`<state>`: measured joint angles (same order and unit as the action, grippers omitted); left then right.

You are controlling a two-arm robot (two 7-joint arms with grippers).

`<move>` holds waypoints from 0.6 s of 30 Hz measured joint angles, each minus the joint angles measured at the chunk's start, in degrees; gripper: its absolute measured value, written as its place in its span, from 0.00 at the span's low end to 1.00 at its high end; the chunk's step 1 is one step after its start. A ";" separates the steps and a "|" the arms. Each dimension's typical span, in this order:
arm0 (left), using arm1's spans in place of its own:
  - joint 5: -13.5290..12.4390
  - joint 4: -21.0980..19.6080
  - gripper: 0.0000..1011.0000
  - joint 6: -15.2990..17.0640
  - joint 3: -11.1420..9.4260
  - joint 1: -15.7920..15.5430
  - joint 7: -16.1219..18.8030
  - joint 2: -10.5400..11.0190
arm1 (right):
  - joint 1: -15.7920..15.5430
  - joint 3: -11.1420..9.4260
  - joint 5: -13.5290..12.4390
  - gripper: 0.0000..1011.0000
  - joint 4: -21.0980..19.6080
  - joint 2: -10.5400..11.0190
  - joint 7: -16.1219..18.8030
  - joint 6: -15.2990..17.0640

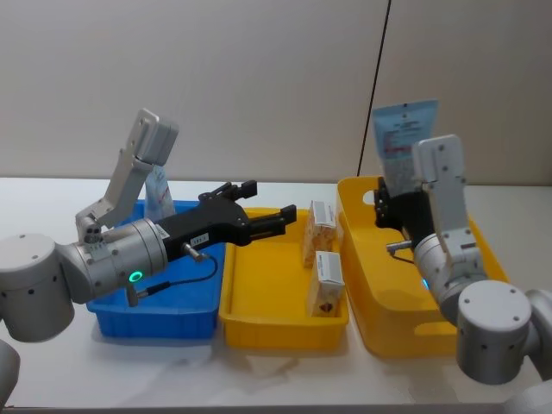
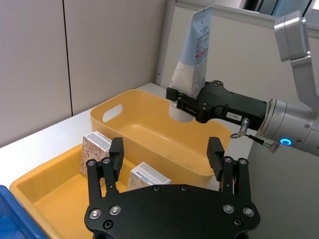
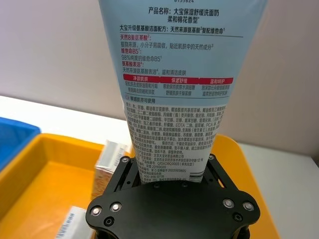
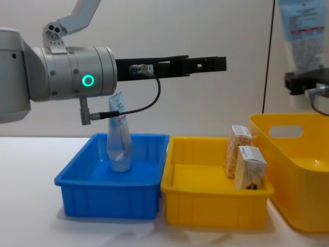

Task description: Bimanual collaborative sorting of washing and personal care products

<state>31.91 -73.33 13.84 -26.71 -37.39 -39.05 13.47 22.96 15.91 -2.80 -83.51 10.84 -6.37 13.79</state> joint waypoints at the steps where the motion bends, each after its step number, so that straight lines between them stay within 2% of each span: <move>1: 0.00 0.00 0.99 0.00 0.00 0.00 0.00 -0.01 | -0.04 -0.30 -0.18 0.31 -0.12 -0.11 -0.34 0.62; 9: 0.00 0.00 0.99 0.00 0.00 0.00 0.00 0.00 | -0.69 -3.50 -1.59 0.31 -1.42 -1.29 -2.44 6.72; 18: 0.00 0.00 0.99 0.00 -0.01 0.00 0.00 -0.01 | -1.32 -5.68 -2.73 0.30 -1.74 -2.43 -3.73 12.09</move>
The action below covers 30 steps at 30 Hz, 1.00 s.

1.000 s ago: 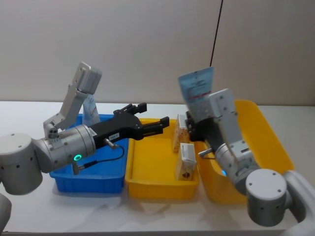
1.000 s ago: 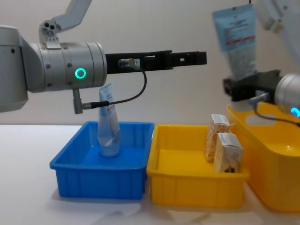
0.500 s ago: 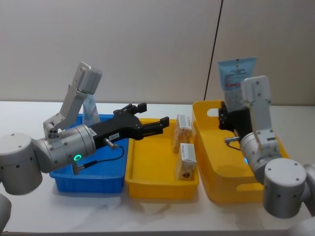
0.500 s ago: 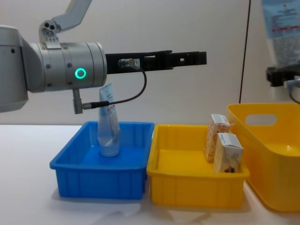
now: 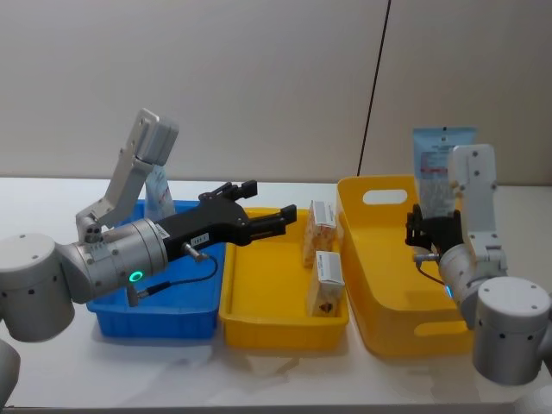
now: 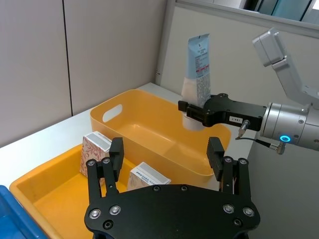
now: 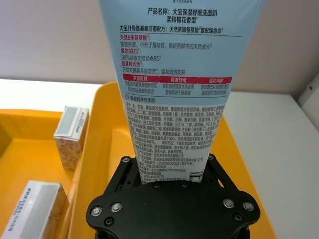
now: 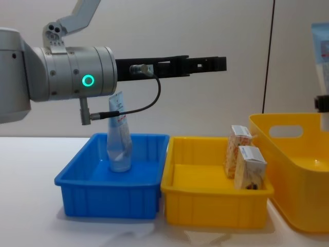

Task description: Bimanual collaborative sorting of washing and personal care products

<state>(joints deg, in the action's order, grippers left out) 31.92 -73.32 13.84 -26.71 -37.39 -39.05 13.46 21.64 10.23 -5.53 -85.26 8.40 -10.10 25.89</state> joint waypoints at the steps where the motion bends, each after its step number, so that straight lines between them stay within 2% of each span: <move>1: 0.00 0.00 0.99 0.00 0.00 0.00 0.00 -0.01 | -0.01 -0.12 -0.06 0.30 0.03 -0.09 -0.09 0.32; 15: 0.00 0.00 0.99 0.00 0.00 0.00 0.00 0.00 | -0.17 -1.51 -0.59 0.31 0.60 -1.12 -0.99 3.47; 21: 0.00 0.00 0.99 0.00 0.00 0.00 0.00 0.00 | -0.19 -1.76 -0.67 0.51 0.69 -1.28 -1.12 3.99; 22: 0.00 -0.01 0.99 0.00 0.01 0.00 -0.01 0.00 | -0.20 -1.82 -0.69 0.57 0.71 -1.32 -1.15 4.12; 25: 0.00 -0.01 0.99 0.01 0.00 0.00 0.00 0.00 | -0.21 -1.87 -0.72 0.63 0.74 -1.38 -1.19 4.27; 26: 0.00 0.00 0.99 0.00 0.00 0.00 0.00 -0.01 | -0.22 -1.90 -0.73 0.70 0.76 -1.40 -1.21 4.35; 30: 0.00 0.00 0.99 0.00 0.00 0.00 0.00 0.00 | -0.24 -1.97 -0.76 0.82 0.79 -1.45 -1.27 4.51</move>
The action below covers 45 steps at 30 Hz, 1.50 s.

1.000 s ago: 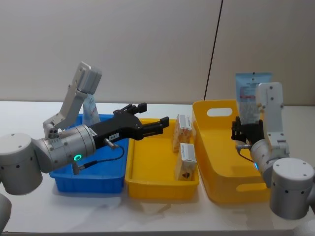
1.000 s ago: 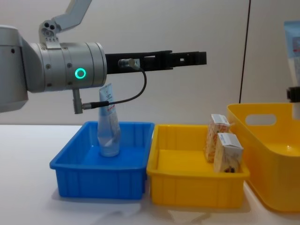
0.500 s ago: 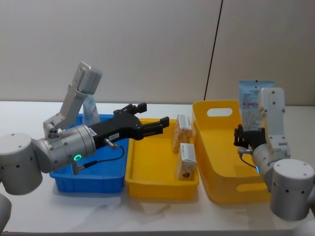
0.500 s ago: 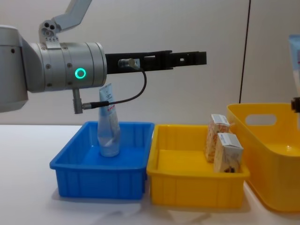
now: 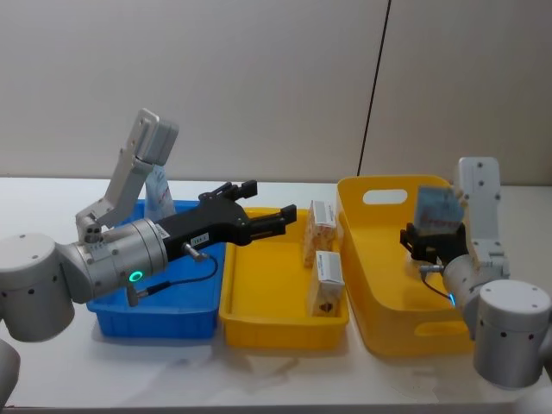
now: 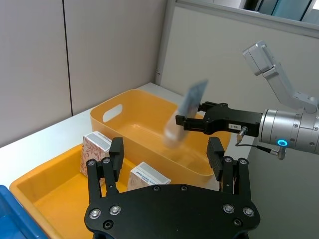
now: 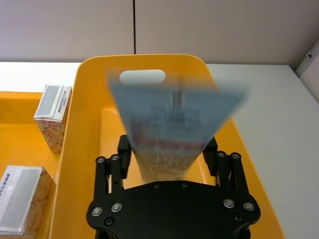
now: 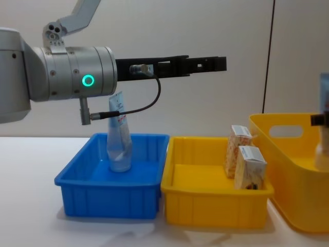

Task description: Bimanual collaborative sorting of washing and personal care products

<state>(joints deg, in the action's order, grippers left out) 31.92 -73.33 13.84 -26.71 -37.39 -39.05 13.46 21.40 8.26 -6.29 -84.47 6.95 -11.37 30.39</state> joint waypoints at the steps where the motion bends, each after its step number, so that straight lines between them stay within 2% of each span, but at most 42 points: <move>1: 0.00 0.00 0.99 0.00 0.00 0.00 0.00 -0.01 | 0.00 -0.01 -0.01 0.83 0.00 -0.01 -0.01 0.02; 7: 0.00 0.00 0.99 0.00 0.00 0.00 0.00 0.00 | 0.00 -0.08 -0.05 0.99 0.05 -0.06 -0.04 0.21; 39: 0.00 0.00 0.99 0.00 0.00 0.00 0.00 0.00 | -0.04 -0.22 -0.04 0.99 0.00 -0.13 -0.02 0.32; 45: 0.00 0.00 0.99 0.00 0.00 0.00 0.00 0.00 | -0.44 -0.41 -0.24 0.99 -0.82 -0.09 0.86 -1.31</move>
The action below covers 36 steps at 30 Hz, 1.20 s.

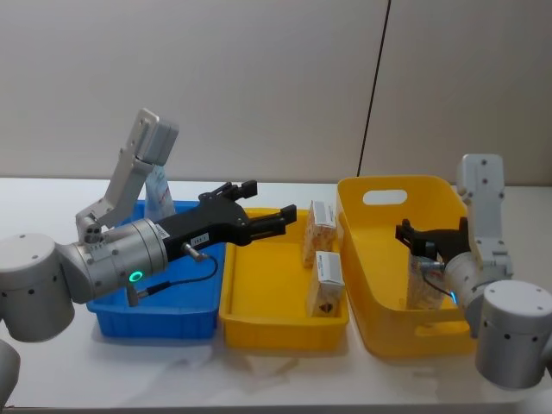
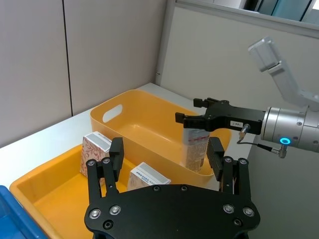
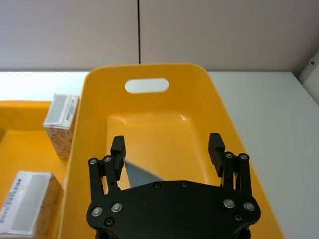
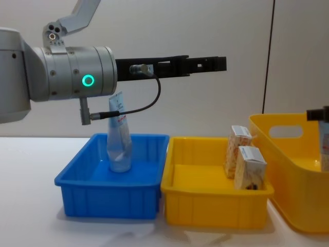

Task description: Bimanual collaborative sorting of washing and personal care products

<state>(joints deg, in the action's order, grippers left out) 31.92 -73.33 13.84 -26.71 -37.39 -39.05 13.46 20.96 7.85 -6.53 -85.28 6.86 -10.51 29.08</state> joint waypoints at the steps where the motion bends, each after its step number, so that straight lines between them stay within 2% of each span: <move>1: 0.00 0.00 0.99 0.00 0.00 0.00 0.00 -0.01 | -0.06 -0.03 -0.06 0.99 -0.12 0.01 0.18 -0.31; 11: 0.00 0.00 0.99 0.00 0.00 0.00 0.00 0.00 | -1.30 -0.67 -1.32 0.99 -2.90 0.27 3.00 -5.26; 18: 0.00 0.00 0.99 0.00 0.00 0.00 0.00 0.00 | -2.80 -1.24 -2.73 0.99 -5.78 0.90 6.25 -8.63; 29: 0.00 0.00 0.99 0.00 0.00 0.00 0.00 -0.01 | -4.34 -1.74 -4.04 0.99 -8.55 1.50 9.28 -10.77; 36: 0.00 -0.02 0.99 0.00 0.00 0.03 0.03 0.01 | -4.65 -1.78 -4.25 0.99 -8.91 1.63 9.68 -11.14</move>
<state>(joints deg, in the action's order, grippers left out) 31.92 -73.35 13.84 -26.71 -37.36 -39.02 13.47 16.31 6.07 -10.78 -94.20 8.49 -0.83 17.94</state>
